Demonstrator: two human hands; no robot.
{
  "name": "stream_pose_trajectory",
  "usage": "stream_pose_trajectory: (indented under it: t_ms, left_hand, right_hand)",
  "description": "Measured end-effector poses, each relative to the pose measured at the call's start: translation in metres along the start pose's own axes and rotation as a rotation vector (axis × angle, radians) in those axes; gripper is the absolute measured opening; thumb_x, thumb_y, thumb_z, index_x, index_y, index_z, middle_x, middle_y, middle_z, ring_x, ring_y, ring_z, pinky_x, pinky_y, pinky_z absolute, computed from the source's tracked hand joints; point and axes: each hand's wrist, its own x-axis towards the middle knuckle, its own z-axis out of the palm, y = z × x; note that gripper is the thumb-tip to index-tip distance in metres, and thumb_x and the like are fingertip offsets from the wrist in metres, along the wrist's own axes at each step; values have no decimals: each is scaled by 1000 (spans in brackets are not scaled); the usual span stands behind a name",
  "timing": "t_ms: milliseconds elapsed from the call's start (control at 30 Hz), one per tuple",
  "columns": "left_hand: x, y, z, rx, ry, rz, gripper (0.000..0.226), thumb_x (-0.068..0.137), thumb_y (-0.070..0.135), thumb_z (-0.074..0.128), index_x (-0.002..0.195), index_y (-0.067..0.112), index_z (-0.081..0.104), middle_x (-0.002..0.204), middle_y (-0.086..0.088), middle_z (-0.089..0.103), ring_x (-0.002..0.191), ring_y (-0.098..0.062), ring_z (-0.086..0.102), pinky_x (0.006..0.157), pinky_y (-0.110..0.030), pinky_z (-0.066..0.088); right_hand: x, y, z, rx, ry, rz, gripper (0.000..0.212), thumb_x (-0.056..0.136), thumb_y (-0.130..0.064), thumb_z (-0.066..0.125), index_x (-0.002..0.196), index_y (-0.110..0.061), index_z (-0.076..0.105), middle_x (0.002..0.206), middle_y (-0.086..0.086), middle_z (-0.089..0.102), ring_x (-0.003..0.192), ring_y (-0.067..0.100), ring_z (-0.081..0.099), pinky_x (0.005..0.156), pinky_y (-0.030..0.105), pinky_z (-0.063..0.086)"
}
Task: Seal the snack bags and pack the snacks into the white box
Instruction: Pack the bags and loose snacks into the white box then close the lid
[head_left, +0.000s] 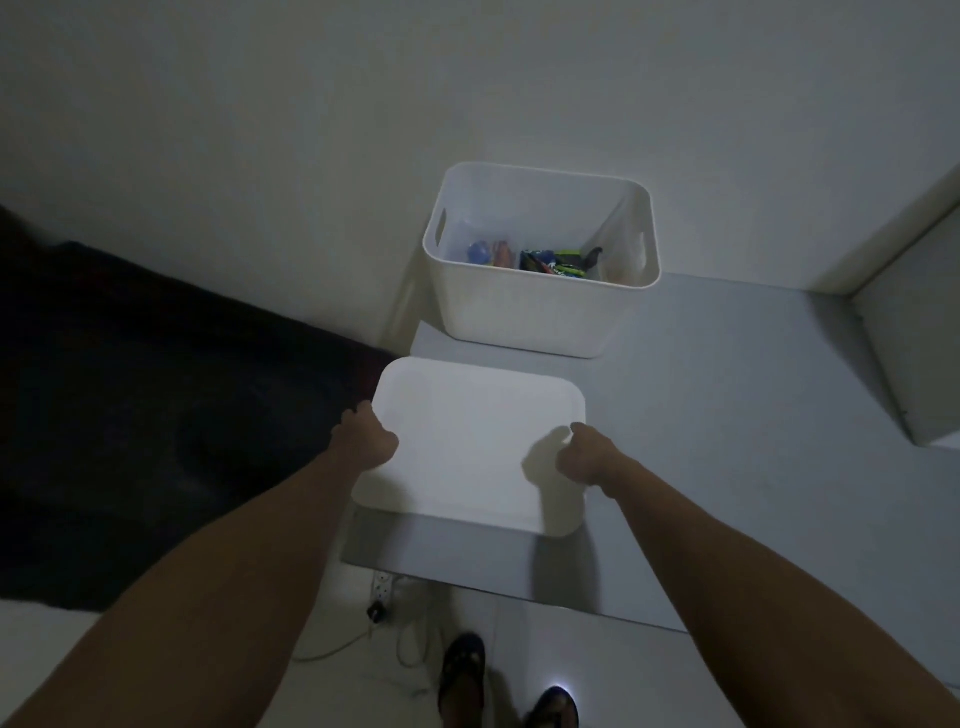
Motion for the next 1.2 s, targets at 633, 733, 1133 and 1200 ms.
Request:
stream_pose_trajectory:
  t_ms: [633, 733, 1133, 1200]
  left_hand:
    - [-5, 3, -39, -235, -131, 88, 49, 80, -8, 59, 127, 5, 53, 114, -18, 59, 104, -35, 58, 85, -47, 54]
    - [-17, 16, -60, -256, -272, 179, 86, 75, -15, 64, 146, 25, 34, 130, -15, 54, 115, -38, 54, 85, -55, 54]
    - [-59, 67, -127, -76, -366, 341, 104, 74, -14, 70, 149, 31, 14, 91, -5, 59, 92, -33, 61, 87, -55, 53]
    - [-59, 76, -133, -97, -342, 352, 107, 73, -16, 70, 149, 31, 12, 89, -6, 58, 86, -32, 61, 85, -56, 53]
  right_hand:
    - [-12, -11, -7, 285, 520, 275, 48, 85, -23, 57, 128, -4, 46, 132, 23, 48, 123, 41, 46, 104, 44, 39]
    - [-25, -7, -25, 351, 584, 218, 52, 84, -21, 55, 133, -7, 43, 133, 23, 48, 123, 42, 47, 101, 43, 40]
    - [-67, -14, -101, 423, 599, 114, 12, 71, -17, 57, 72, -6, 52, 88, 15, 61, 89, 36, 62, 83, 46, 56]
    - [-68, -19, -113, 422, 623, 97, 16, 71, -16, 57, 78, -2, 56, 91, 17, 62, 89, 37, 63, 81, 43, 56]
